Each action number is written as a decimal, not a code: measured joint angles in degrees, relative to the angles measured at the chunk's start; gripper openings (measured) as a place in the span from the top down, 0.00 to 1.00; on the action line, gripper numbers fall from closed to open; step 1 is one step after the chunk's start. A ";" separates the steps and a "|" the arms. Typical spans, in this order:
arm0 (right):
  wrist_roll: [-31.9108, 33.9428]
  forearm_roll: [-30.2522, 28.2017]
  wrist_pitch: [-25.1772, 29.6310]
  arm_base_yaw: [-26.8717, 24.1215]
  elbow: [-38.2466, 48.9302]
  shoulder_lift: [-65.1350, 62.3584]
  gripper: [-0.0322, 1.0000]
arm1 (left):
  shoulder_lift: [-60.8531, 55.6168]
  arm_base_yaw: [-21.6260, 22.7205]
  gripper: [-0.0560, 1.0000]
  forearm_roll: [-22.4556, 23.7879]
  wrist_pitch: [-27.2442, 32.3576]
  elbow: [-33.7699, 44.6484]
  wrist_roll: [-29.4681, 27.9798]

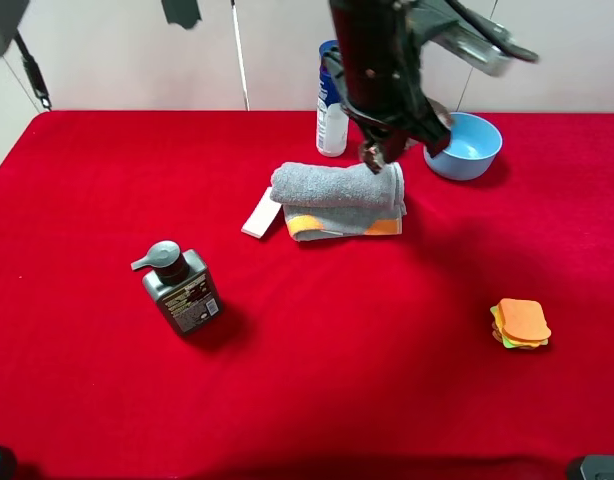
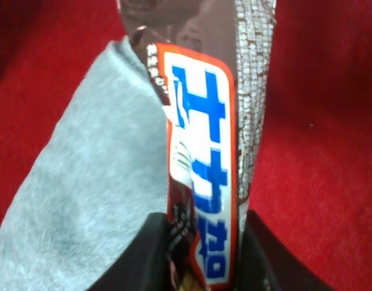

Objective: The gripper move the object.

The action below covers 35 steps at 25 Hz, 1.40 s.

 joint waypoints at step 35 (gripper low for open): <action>0.00 0.17 0.00 0.00 0.00 0.00 0.30 | 12.70 -9.76 0.72 0.72 -8.36 0.08 10.38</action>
